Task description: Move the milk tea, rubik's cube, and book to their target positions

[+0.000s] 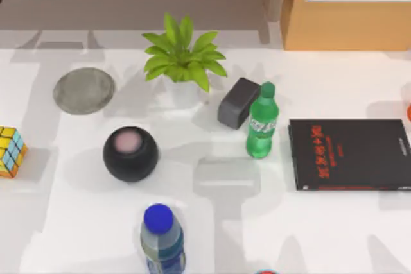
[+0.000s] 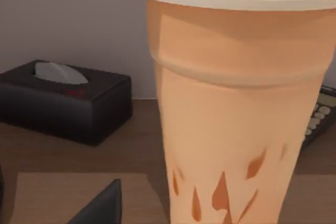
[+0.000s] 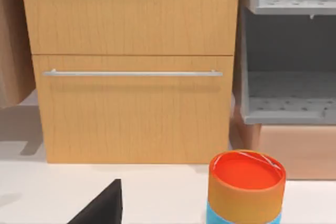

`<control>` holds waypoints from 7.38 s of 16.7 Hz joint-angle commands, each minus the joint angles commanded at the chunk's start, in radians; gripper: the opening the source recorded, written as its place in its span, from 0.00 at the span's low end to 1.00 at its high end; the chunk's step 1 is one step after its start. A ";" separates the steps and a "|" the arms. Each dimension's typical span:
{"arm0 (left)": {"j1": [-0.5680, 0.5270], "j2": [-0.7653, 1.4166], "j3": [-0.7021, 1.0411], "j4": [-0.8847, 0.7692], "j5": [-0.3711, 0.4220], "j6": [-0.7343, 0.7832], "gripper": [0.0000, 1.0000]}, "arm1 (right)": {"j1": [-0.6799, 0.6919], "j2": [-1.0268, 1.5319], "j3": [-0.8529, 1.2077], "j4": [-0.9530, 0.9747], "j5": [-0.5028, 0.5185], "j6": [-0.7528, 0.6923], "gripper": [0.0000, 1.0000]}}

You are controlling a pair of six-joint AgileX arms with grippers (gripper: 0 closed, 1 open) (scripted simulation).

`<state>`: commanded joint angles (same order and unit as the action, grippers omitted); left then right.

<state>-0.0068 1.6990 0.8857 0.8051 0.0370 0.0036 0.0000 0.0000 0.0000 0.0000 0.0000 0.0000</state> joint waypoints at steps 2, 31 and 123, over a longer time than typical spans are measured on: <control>0.000 0.070 0.040 0.036 0.001 0.000 1.00 | 0.000 0.000 0.000 0.000 0.000 0.000 1.00; -0.007 0.361 0.432 -0.062 -0.002 -0.001 0.55 | 0.000 0.000 0.000 0.000 0.000 0.000 1.00; -0.197 0.427 -0.224 0.641 -0.195 -0.003 1.00 | 0.000 0.000 0.000 0.000 0.000 0.000 1.00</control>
<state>-0.2040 2.1255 0.6620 1.4458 -0.1584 0.0006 0.0000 0.0000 0.0000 0.0000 0.0000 0.0000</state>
